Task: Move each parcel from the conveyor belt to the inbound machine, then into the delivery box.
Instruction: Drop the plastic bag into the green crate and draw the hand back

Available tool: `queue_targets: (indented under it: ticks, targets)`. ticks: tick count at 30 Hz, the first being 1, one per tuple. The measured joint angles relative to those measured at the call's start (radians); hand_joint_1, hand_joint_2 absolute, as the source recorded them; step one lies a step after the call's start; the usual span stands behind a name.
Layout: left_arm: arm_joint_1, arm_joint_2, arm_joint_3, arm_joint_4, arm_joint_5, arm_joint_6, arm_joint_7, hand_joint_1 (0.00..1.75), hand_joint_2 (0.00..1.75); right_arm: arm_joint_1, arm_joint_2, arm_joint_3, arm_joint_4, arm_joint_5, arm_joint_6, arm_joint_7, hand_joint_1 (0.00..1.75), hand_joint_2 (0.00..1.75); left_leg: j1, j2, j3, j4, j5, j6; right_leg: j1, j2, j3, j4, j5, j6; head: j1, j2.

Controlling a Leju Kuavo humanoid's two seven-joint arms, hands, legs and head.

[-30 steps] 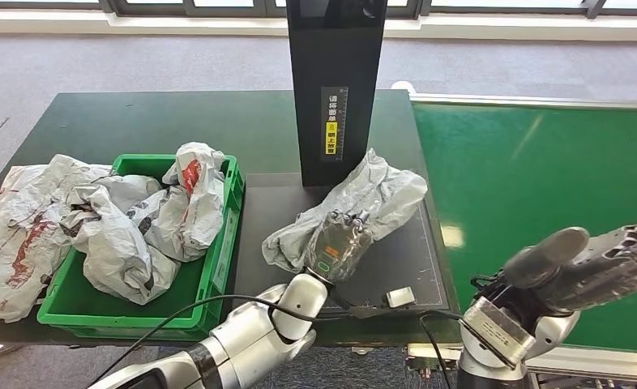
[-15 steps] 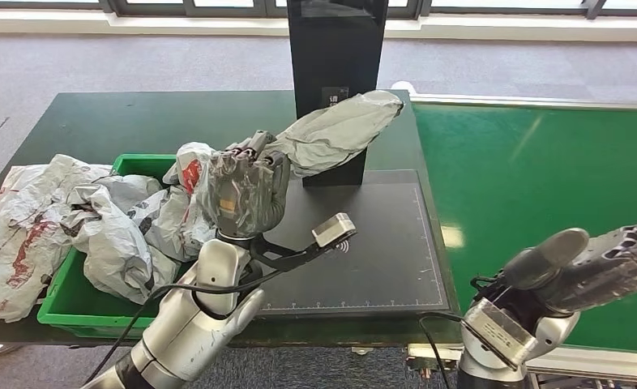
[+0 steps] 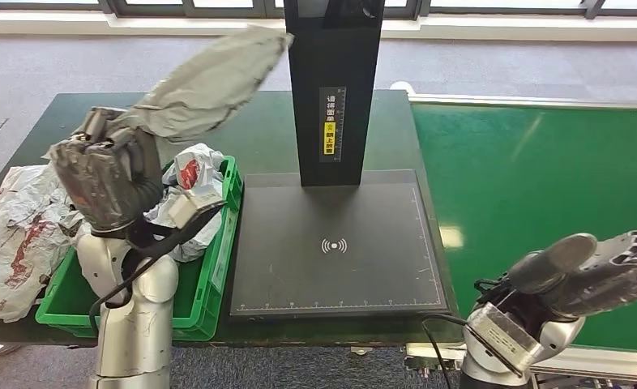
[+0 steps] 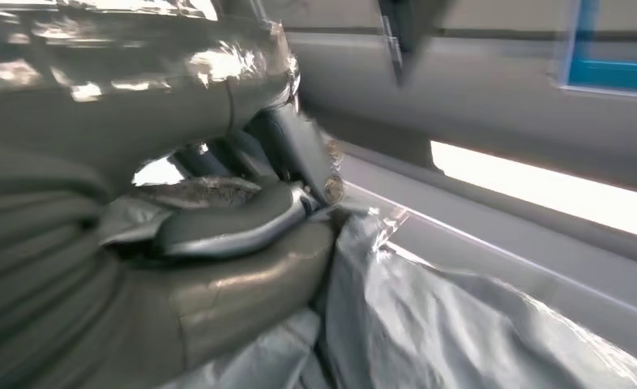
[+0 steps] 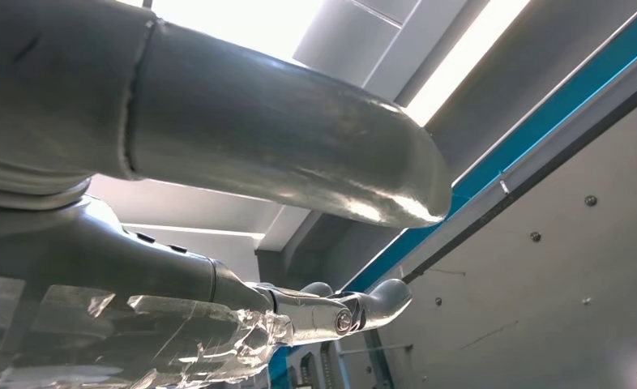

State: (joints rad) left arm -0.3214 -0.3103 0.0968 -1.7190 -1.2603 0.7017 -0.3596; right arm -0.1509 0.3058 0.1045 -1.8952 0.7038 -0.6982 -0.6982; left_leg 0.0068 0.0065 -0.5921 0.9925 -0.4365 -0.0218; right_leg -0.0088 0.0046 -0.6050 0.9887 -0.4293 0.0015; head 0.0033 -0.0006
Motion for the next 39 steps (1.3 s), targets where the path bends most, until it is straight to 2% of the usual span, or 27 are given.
queue_targets:
  ticks: [2,7,14,18,25,30,31,34,35,39]
  targets:
    - [0.011,-0.006,0.075,-0.049,0.021,0.0,-0.021,1.75,1.75,0.003,-0.001,-0.001,0.0,-0.003,0.0,0.0,0.0,0.0,0.0,0.0,0.0,0.0,0.0,0.0,0.0,0.0,0.0,0.0,0.0,-0.001,0.0,0.0]
    - [0.041,-0.007,0.268,-0.101,0.192,0.0,-0.152,1.75,1.75,0.005,-0.001,-0.005,0.0,-0.01,0.0,0.0,0.0,0.0,0.0,0.0,0.001,-0.001,-0.001,-0.001,0.0,0.0,0.0,0.0,-0.001,-0.002,0.0,0.0]
    - [0.051,-0.012,0.385,-0.106,0.187,-0.001,-0.159,1.75,1.75,0.011,-0.001,-0.009,0.0,-0.019,0.0,0.0,0.0,0.0,0.0,-0.001,0.001,0.0,-0.001,-0.001,-0.001,-0.001,0.001,0.0,-0.001,-0.002,0.0,0.0]
    - [0.052,-0.014,0.414,-0.095,0.131,-0.001,-0.113,1.75,1.75,0.014,-0.001,-0.021,0.0,-0.022,0.0,0.0,0.0,0.0,0.0,-0.001,0.001,0.0,-0.001,-0.001,-0.001,-0.001,0.001,0.0,-0.001,-0.002,0.0,0.0]
    - [0.065,-0.014,0.398,-0.077,-0.038,-0.001,0.091,1.75,1.75,0.033,-0.004,-0.022,0.0,-0.022,0.0,0.0,0.0,0.0,0.0,-0.001,0.001,0.0,-0.001,-0.001,0.0,-0.001,0.0,0.0,-0.001,-0.002,0.0,0.0]
    - [0.065,-0.014,0.371,-0.065,-0.066,-0.001,0.121,1.75,1.75,0.034,-0.004,-0.022,0.0,-0.022,0.0,0.0,0.0,0.0,0.0,-0.001,0.001,0.0,-0.001,-0.001,0.0,-0.001,0.0,0.0,-0.001,-0.002,0.0,0.0]
    - [0.065,-0.014,0.369,-0.064,-0.067,-0.001,0.122,1.38,1.75,0.034,-0.004,-0.022,0.0,-0.022,0.0,0.0,0.0,0.0,0.0,-0.001,0.001,0.0,-0.001,-0.001,0.0,-0.001,0.0,0.0,-0.001,-0.002,0.0,0.0]
    - [0.065,-0.014,0.366,-0.06,-0.071,-0.001,0.123,0.07,1.75,0.034,-0.004,-0.022,0.0,-0.022,0.0,0.0,0.0,0.0,0.0,-0.001,0.001,0.0,-0.001,-0.001,0.0,-0.001,0.0,0.0,-0.001,-0.002,0.0,0.0]
    - [0.065,-0.014,0.364,-0.057,-0.073,-0.001,0.123,0.0,1.75,0.034,-0.004,-0.022,0.0,-0.022,0.0,0.0,0.0,0.0,0.0,-0.001,0.001,0.0,-0.001,-0.001,0.0,-0.001,0.0,0.0,-0.001,-0.002,0.0,0.0]
    - [0.066,-0.014,0.346,-0.028,-0.089,-0.001,0.128,0.0,1.75,0.034,-0.004,-0.022,0.0,-0.02,0.0,0.0,0.0,0.0,0.0,-0.001,0.001,0.0,-0.001,-0.001,0.0,-0.001,0.001,0.0,-0.001,-0.002,0.0,0.0]
